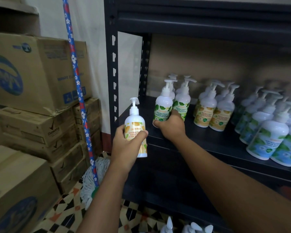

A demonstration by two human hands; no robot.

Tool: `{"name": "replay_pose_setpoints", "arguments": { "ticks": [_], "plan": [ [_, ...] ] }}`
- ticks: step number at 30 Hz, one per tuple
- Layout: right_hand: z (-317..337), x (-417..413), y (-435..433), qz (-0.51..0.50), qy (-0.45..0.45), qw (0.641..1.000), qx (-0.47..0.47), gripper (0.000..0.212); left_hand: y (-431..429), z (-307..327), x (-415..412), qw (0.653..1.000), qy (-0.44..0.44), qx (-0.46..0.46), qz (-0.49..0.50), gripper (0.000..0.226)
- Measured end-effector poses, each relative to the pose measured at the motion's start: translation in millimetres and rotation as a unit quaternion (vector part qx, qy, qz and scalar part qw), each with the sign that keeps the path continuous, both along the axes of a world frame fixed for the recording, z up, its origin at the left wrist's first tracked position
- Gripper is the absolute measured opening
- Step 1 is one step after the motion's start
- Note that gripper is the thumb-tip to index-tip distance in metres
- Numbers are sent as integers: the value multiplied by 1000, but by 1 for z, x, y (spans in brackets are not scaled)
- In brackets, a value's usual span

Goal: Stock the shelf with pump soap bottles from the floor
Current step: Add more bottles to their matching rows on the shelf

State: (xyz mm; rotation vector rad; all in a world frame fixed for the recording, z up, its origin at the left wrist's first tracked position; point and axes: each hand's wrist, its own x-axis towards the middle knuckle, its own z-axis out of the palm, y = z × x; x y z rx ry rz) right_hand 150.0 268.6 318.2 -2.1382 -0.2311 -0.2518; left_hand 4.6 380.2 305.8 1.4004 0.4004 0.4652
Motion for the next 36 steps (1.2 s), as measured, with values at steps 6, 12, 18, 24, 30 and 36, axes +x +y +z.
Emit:
{"name": "replay_pose_setpoints", "arguments": {
  "ticks": [6, 12, 18, 24, 30, 36],
  "plan": [
    [-3, 5, 3, -15, -5, 1000, 0, 56, -2, -2, 3, 1000, 7, 1, -2, 70],
    [-4, 8, 4, -30, -7, 999, -13, 59, -3, -2, 3, 1000, 8, 4, -2, 68],
    [-2, 8, 4, -36, -2, 999, -17, 60, -2, -5, 3, 1000, 1, 9, -2, 62],
    [6, -10, -9, -5, 18, 1000, 6, 51, -3, 1, 1, 1000, -9, 5, 3, 56],
    [4, -37, -83, -14, -21, 985, -169, 54, -18, 10, -5, 999, -38, -32, -5, 47],
    [5, -38, -167, -54, 3, 940, -336, 67, -60, 13, -2, 996, -55, -12, -64, 43]
  ]
}}
